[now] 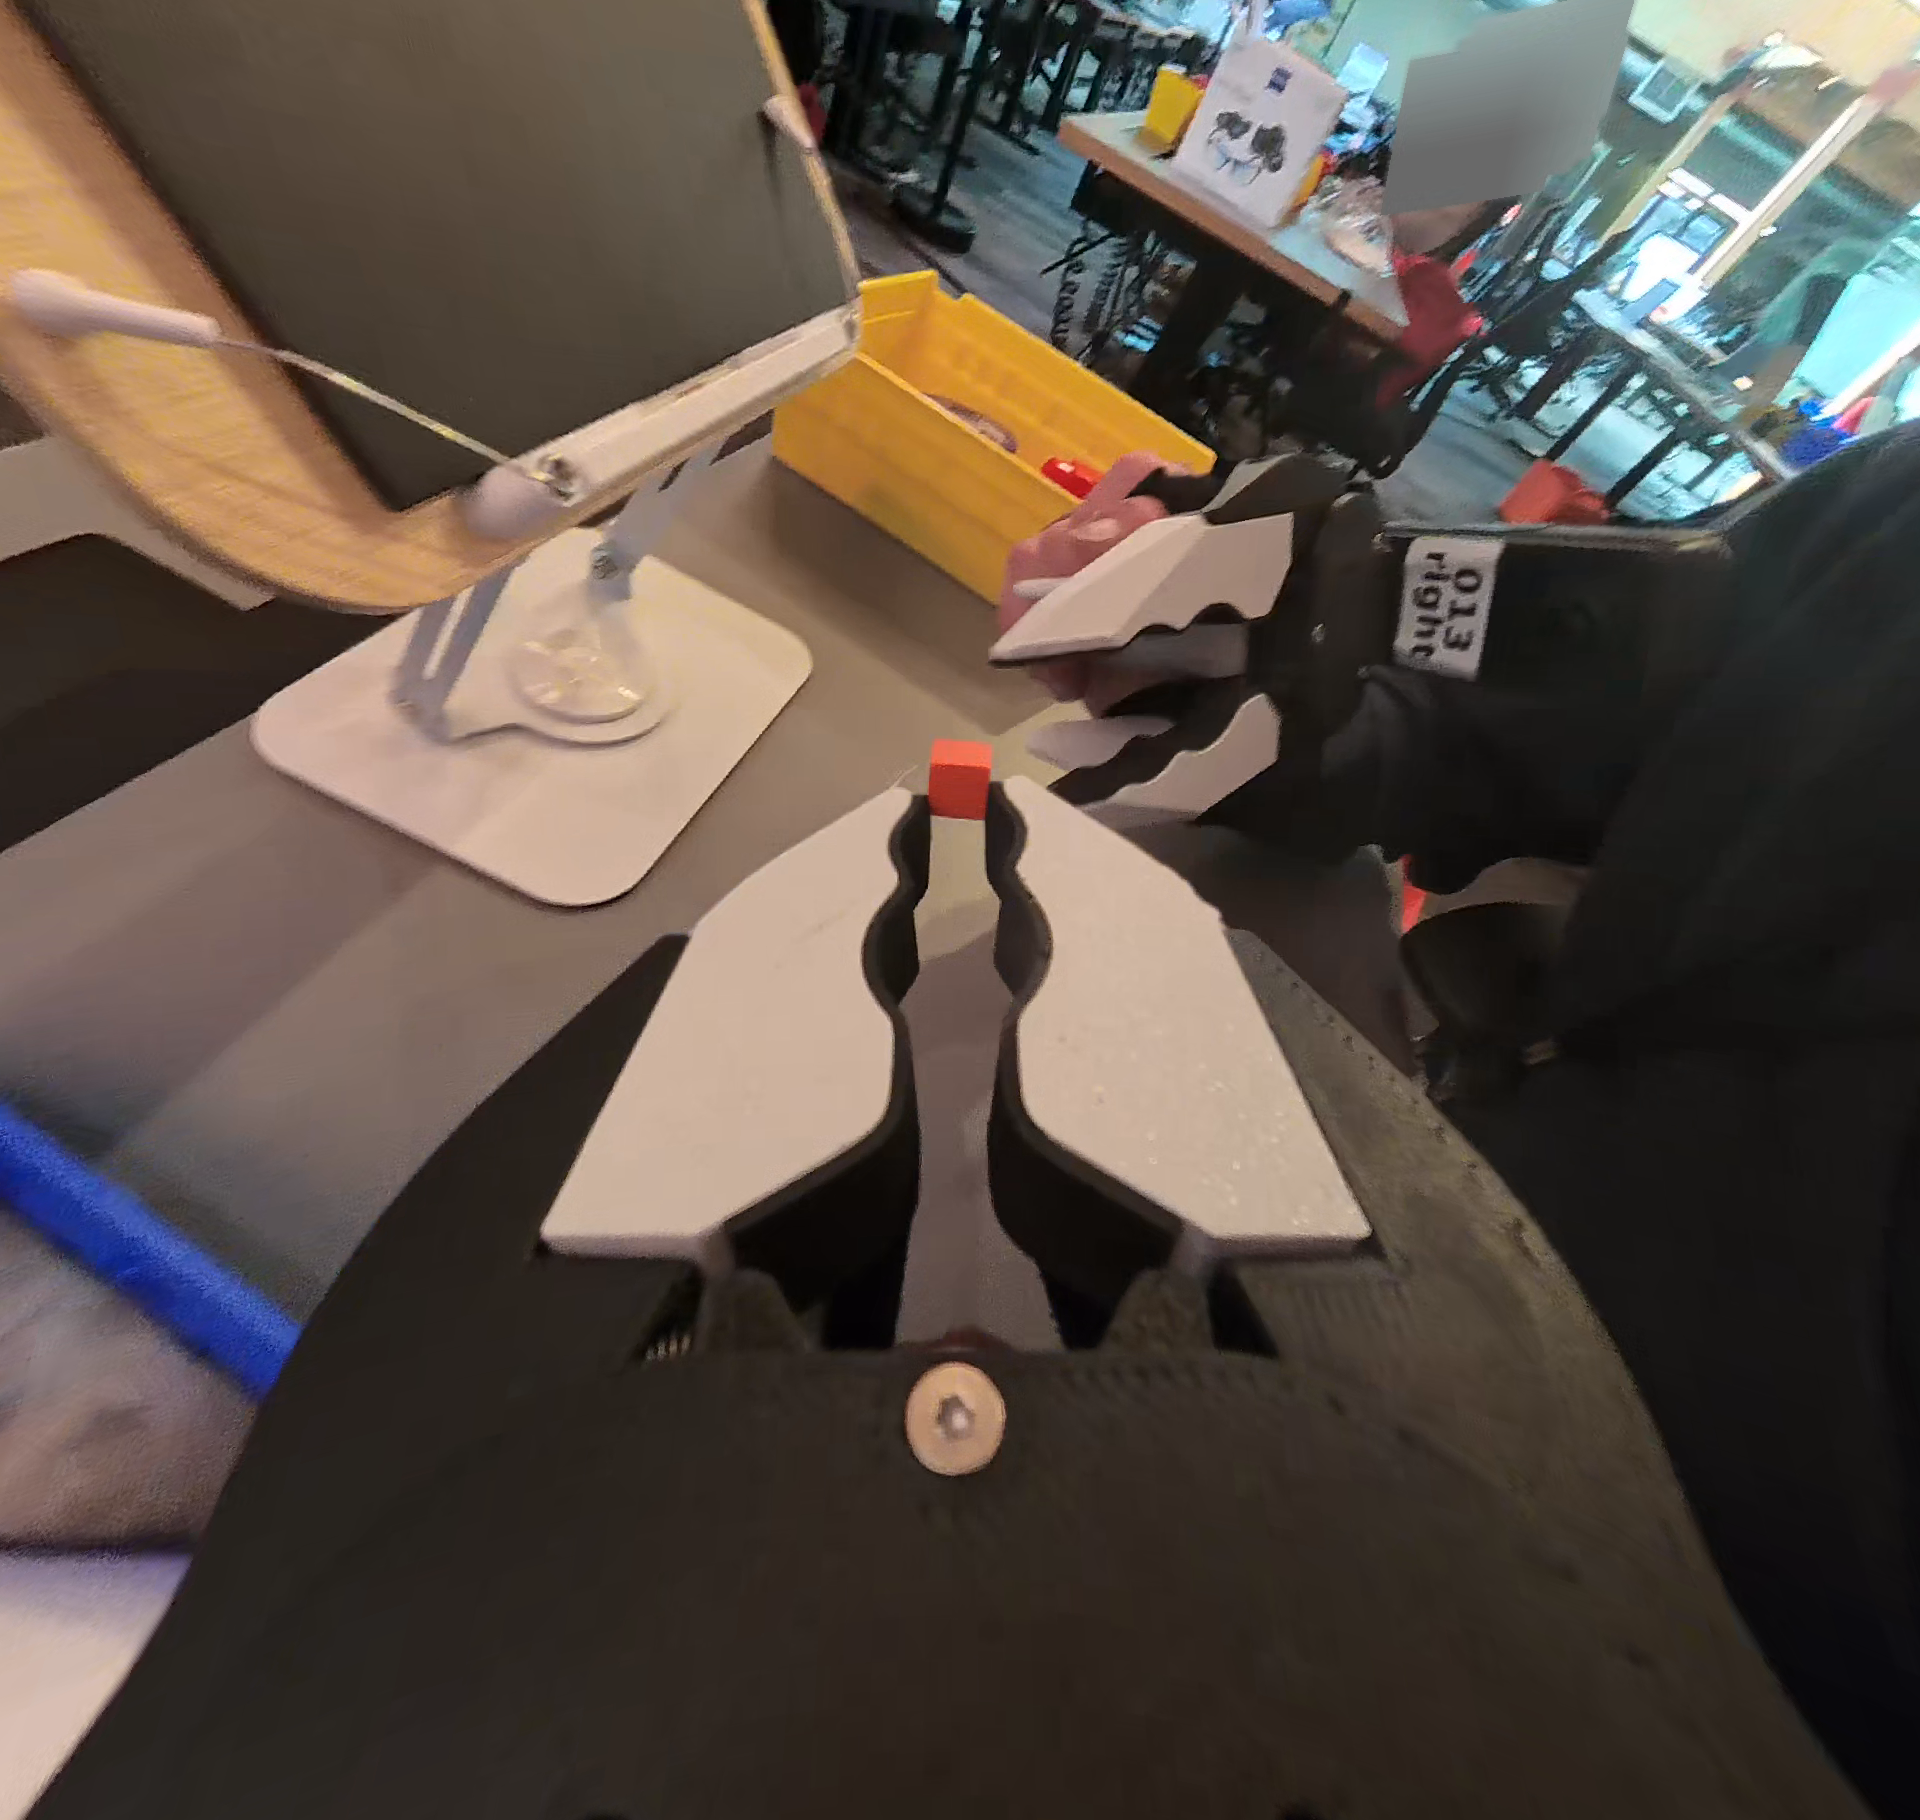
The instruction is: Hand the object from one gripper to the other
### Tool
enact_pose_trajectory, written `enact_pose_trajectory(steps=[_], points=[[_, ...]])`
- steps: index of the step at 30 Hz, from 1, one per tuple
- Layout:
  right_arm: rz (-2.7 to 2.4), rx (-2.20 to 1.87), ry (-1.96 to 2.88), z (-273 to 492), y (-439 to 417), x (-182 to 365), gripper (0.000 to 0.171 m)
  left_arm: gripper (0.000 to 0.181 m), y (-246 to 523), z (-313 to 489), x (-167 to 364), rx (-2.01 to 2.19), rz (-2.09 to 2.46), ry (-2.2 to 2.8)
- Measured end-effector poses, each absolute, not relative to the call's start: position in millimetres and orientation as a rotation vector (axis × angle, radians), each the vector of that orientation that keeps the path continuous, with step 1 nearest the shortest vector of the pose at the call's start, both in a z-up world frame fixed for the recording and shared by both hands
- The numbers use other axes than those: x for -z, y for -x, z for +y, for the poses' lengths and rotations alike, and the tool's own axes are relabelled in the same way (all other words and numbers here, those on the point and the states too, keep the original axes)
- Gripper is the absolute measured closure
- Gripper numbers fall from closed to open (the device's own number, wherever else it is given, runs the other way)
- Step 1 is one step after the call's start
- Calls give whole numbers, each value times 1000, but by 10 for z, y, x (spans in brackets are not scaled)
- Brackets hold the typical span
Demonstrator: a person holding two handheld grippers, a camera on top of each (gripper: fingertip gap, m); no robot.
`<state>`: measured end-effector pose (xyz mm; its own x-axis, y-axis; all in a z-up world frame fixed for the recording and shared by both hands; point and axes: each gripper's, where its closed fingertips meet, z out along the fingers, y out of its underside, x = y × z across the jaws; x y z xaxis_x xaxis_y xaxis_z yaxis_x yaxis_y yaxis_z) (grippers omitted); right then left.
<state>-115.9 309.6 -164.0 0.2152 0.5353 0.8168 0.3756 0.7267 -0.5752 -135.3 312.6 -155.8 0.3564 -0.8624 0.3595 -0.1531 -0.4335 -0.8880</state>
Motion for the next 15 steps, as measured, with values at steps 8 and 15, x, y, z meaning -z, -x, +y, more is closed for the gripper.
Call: enact_pose_trajectory(steps=[8, 15], points=[[-1413, -40, 688, 2970, 1239, 1576, 148, 172, 1072, 2956, 1603, 1308, 868, 1806], [-1424, -42, 695, 2955, 1200, 1591, 160, 172, 966, 2893, 1618, 1400, 863, 1785]])
